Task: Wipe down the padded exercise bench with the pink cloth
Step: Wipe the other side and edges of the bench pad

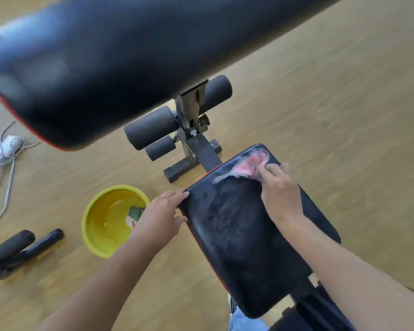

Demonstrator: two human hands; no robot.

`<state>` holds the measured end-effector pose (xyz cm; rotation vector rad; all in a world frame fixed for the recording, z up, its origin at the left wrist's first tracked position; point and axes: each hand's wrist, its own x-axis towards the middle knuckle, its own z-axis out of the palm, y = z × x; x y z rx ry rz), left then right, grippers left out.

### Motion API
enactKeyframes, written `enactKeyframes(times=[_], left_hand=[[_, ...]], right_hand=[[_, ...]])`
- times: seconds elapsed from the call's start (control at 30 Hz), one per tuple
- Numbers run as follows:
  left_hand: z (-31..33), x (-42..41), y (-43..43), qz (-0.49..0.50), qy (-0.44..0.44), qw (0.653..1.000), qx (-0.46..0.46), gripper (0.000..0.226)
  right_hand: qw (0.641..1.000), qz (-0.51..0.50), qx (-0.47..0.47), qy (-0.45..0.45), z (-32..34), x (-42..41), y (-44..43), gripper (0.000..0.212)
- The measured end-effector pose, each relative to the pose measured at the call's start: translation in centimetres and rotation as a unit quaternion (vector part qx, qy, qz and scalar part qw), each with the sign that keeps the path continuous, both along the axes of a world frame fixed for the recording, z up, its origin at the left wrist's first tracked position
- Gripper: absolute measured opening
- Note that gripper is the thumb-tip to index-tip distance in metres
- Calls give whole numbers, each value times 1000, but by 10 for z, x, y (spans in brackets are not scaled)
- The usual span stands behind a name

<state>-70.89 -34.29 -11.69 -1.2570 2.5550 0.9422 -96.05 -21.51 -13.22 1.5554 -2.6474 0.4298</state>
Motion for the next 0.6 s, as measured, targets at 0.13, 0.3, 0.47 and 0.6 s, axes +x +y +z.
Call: enactKeyframes(times=[0.13,0.3,0.47,0.6], left_hand=[[1,-6,-6,16,31,999,-5,40],[-3,-4,-11,58,62,995,48,48],[-5,-4,-16,74,85,992,57,49],[-5,0,-19,44,103,994,21,33]], right_hand=[[985,157,-21,-72,-3,110,-12,19],[984,176,-13,-24,3,34,-29,16],[991,-3,21,-136,6,81,-46,18],[942,328,57,-46,8,90,-41,24]])
